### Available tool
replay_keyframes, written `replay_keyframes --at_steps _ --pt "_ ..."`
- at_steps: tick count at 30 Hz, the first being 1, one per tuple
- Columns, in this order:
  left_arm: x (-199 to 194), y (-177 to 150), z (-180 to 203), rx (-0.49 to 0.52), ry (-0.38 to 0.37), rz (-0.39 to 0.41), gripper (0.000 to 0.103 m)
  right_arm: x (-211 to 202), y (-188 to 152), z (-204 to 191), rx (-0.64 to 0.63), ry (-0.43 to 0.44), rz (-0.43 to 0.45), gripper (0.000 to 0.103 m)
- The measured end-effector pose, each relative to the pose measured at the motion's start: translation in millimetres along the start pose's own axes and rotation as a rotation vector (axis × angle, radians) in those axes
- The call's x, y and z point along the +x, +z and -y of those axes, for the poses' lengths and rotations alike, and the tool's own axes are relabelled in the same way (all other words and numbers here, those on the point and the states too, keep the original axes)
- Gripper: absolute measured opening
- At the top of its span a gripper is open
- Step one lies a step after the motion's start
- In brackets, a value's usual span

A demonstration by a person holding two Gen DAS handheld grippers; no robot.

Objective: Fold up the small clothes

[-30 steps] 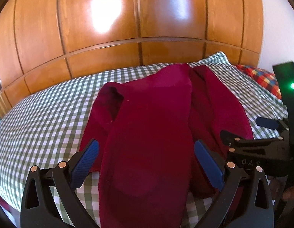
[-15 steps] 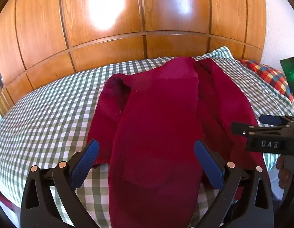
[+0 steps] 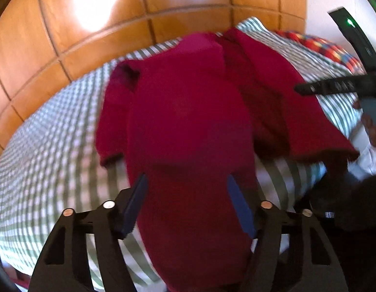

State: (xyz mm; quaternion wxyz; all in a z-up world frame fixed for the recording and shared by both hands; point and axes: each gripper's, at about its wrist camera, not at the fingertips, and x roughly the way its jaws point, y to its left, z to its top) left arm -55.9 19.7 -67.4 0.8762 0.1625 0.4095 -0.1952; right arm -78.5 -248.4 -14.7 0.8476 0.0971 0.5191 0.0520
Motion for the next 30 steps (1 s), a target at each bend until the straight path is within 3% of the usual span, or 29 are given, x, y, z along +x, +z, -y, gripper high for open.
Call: replay_keyframes --at_steps 1,4,5,7,8,9,14,15,16,19,24,26,27,29,30 --pt "3.6 -3.8 3.4 0.014 -0.008 -0.014 0.058 2.1 -1.4 0.8 0.004 0.008 -0.009 0.064" --pt "14.9 -13.6 15.3 0.058 -0.009 -0.045 0.051 10.5 -3.4 -2.7 -0.031 -0.008 -0.031 0.056" --pt "15.6 -13.9 18.2 0.072 -0.004 -0.041 0.047 11.0 -4.4 -5.3 -0.058 -0.012 -0.028 0.047" --pt "13.8 -13.4 18.2 0.074 0.0 -0.032 0.016 9.1 -4.1 -8.9 -0.094 -0.002 -0.022 0.029" --pt "12.4 -11.2 14.6 0.058 -0.001 -0.026 0.007 6.7 -3.6 -9.5 -0.113 0.002 -0.018 0.02" --pt "11.0 -8.1 10.1 0.034 -0.013 -0.023 0.002 3.3 -2.5 -8.5 -0.131 0.011 -0.015 0.018" --pt "-18.0 20.8 -37.1 -0.145 -0.108 0.072 0.002 -21.3 13.7 23.5 -0.092 0.096 0.008 0.014" --pt "-27.2 30.3 -52.5 -0.191 -0.12 0.112 0.002 -25.8 18.1 29.0 -0.091 0.088 0.02 0.014" --pt "-34.1 38.8 -66.7 -0.233 -0.124 0.146 0.002 -30.2 23.9 35.5 -0.091 0.071 0.033 0.006" --pt "-48.8 66.5 -117.8 -0.375 -0.113 0.235 0.001 -42.2 48.5 62.4 -0.086 -0.028 0.093 0.006" --pt "-47.7 110.8 -190.4 -0.523 0.014 0.301 0.0 -40.8 99.2 118.6 -0.073 -0.326 0.183 0.005" --pt "-40.6 132.4 -219.6 -0.578 0.107 0.301 0.0 -35.3 125.9 150.4 -0.014 -0.434 0.205 0.005" --pt "-32.8 147.3 -239.6 -0.616 0.197 0.291 0.0 -32.1 136.9 163.3 0.021 -0.475 0.214 0.006" --pt "-21.5 163.5 -272.4 -0.705 0.319 0.267 0.0 -29.9 153.8 186.4 0.08 -0.526 0.233 0.016" --pt "-17.8 168.7 -285.3 -0.74 0.36 0.263 0.0 -29.8 161.1 195.2 0.097 -0.529 0.25 0.029"
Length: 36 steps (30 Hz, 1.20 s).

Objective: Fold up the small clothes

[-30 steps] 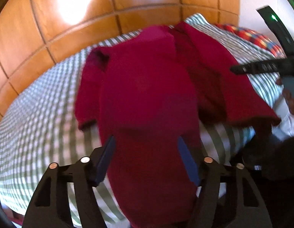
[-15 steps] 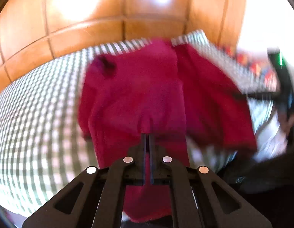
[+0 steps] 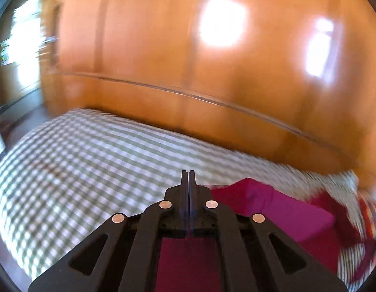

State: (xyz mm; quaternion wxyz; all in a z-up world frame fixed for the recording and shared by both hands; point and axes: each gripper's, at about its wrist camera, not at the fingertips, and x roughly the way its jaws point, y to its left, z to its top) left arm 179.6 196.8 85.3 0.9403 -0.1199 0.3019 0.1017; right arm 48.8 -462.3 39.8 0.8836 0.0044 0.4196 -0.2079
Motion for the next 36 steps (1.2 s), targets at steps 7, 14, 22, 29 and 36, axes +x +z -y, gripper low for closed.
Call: replay_keyframes --at_steps 7,14,22,29,36 --pt "-1.1 -7.6 -34.9 -0.077 0.072 0.044 0.049 -24.2 -28.2 -29.7 -0.012 0.234 -0.074 0.082" --pt "2.1 -122.3 -15.9 0.097 -0.302 -0.251 0.053 -47.1 -125.9 -104.9 -0.087 0.741 -0.441 0.079" --pt "2.7 -208.3 17.6 0.089 -0.494 -0.451 0.023 -84.8 -154.2 -147.2 -0.183 0.894 -0.508 0.036" --pt "-23.3 -175.1 23.0 0.142 -0.489 -0.34 0.011 -106.9 -107.4 -99.6 -0.118 0.832 -0.316 0.006" --pt "-83.5 -199.6 -31.8 0.134 -0.543 -0.39 0.01 -96.7 -103.1 -44.6 -0.1 0.739 -0.31 0.006"
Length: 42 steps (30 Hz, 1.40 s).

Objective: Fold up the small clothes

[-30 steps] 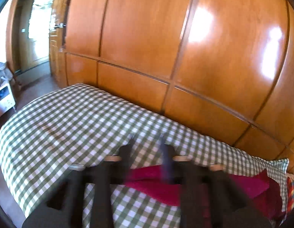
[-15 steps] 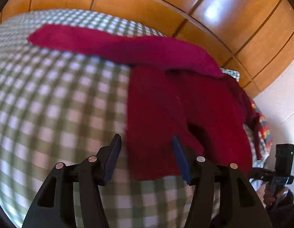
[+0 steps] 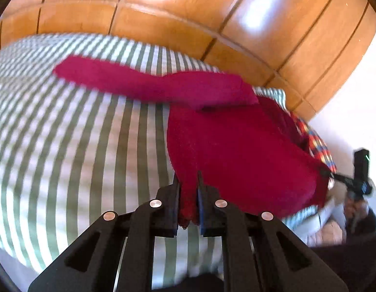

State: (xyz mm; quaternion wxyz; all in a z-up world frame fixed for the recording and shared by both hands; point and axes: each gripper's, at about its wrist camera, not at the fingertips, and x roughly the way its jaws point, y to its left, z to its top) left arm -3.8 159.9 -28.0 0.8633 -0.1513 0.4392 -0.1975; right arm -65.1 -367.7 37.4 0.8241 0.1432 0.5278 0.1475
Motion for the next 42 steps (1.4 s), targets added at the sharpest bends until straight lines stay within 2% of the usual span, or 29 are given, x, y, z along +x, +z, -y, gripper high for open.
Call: replay_keyframes --at_steps 3,6,7,8,10,11,12,13,14,15,18,19,20,22,24,29,30,31,33,35,36,39,42 --pt "8.2 -44.9 2.0 -0.013 -0.003 -0.104 0.01 29.4 -21.4 7.1 -0.018 -0.066 -0.1 0.006" --pt "19.1 -73.1 8.0 -0.021 0.004 -0.177 0.01 45.3 -34.9 7.5 -0.084 -0.144 -0.177 0.007" --pt "19.4 -74.7 9.6 -0.019 0.011 -0.184 0.01 46.4 -34.9 8.7 -0.089 -0.162 -0.184 0.011" --pt "15.9 -74.3 8.9 -0.021 0.009 -0.18 0.01 44.3 -32.4 12.6 -0.079 -0.184 -0.178 0.027" --pt "3.2 -63.8 0.7 -0.058 0.0 -0.129 0.014 35.8 -26.1 15.1 -0.06 -0.203 -0.135 0.042" --pt "-1.9 -55.8 -6.3 -0.08 0.008 -0.095 0.018 30.4 -20.8 14.4 -0.058 -0.208 -0.1 0.043" --pt "-5.0 -43.9 -15.5 -0.113 0.03 -0.06 0.031 24.1 -14.0 10.5 -0.063 -0.21 -0.056 0.044" --pt "-4.8 -32.4 -24.7 -0.148 0.063 -0.034 0.04 17.0 -6.0 7.5 -0.066 -0.207 -0.025 0.049" --pt "-4.0 -20.6 -35.2 -0.187 0.096 -0.006 0.042 12.4 -1.1 2.0 -0.071 -0.195 -0.002 0.057" --pt "-2.4 -8.1 -47.2 -0.225 0.123 0.023 0.042 13.4 2.4 -10.1 -0.084 -0.17 0.021 0.058" --pt "3.9 28.6 -79.1 -0.317 0.209 0.088 0.042 34.0 8.8 -46.5 -0.134 -0.083 0.037 0.058" --pt "6.6 40.8 -89.2 -0.345 0.229 0.108 0.045 47.0 10.2 -60.1 -0.152 -0.054 0.028 0.058" --pt "9.0 53.2 -100.9 -0.377 0.256 0.122 0.05 58.0 10.7 -71.9 -0.17 -0.032 0.015 0.058" --pt "15.1 79.9 -123.4 -0.427 0.326 0.164 0.065 82.4 10.1 -95.2 -0.211 -0.007 -0.022 0.058" --pt "24.4 105.3 -144.5 -0.453 0.381 0.165 0.067 101.2 9.3 -112.2 -0.224 0.021 -0.049 0.058" --pt "54.7 146.2 -177.9 -0.536 0.405 0.129 0.07 120.9 6.8 -127.9 -0.236 0.047 -0.067 0.058" --pt "63.0 152.8 -180.9 -0.533 0.391 0.125 0.068 124.3 9.6 -129.8 -0.24 0.044 -0.066 0.058" --pt "72.2 158.7 -182.2 -0.52 0.392 0.111 0.041 124.7 10.5 -130.7 -0.242 0.039 -0.066 0.058" --pt "86.7 166.8 -178.7 -0.477 0.441 0.071 0.007 130.9 17.8 -126.7 -0.226 0.024 -0.069 0.058" --pt "80.0 170.3 -175.5 -0.443 0.49 0.119 0.006 134.5 27.1 -120.1 -0.193 0.01 -0.064 0.058" --pt "65.9 171.9 -177.8 -0.451 0.537 0.173 0.006 135.6 31.2 -117.5 -0.178 0.006 -0.06 0.058" --pt "27.2 171.4 -207.6 -0.568 0.616 0.271 0.006 141.0 46.5 -101.8 -0.117 0.006 -0.052 0.058" --pt "-9.8 171.2 -232.2 -0.598 0.715 0.332 0.006 151.4 62.0 -94.4 -0.095 -0.014 -0.043 0.058"
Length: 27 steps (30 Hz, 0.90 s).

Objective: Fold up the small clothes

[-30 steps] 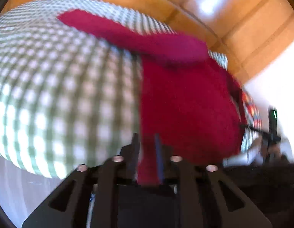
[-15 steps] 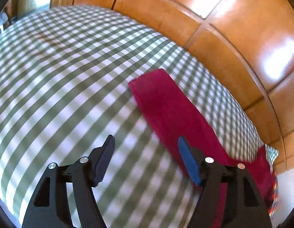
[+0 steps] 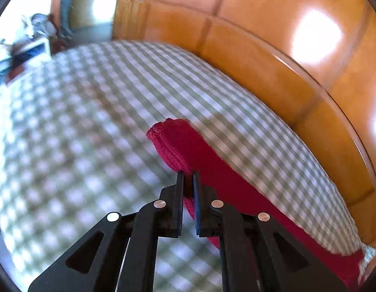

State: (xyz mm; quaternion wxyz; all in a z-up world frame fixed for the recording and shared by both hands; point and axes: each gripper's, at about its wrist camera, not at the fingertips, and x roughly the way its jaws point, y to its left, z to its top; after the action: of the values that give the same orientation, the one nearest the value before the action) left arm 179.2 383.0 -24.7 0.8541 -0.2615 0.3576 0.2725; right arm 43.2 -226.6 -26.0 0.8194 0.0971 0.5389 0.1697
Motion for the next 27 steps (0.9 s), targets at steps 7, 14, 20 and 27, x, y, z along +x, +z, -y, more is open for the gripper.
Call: replay_keyframes --at_steps 7,14,20,27 --pt "17.8 -3.7 0.3 0.12 0.104 -0.073 0.013 15.0 25.2 -3.5 0.003 -0.033 0.035 0.058" --pt "-4.3 -3.0 -43.5 -0.064 0.16 -0.058 0.017 13.5 52.5 3.8 -0.023 -0.063 0.077 0.058" --pt "-64.5 -89.9 10.5 0.279 -0.326 -0.159 0.017 40.2 116.6 -3.9 -0.02 -0.006 0.088 0.057" --pt "-118.5 -237.8 73.3 0.597 -0.675 -0.445 0.06 104.8 196.6 -19.5 0.066 0.054 0.015 0.044"
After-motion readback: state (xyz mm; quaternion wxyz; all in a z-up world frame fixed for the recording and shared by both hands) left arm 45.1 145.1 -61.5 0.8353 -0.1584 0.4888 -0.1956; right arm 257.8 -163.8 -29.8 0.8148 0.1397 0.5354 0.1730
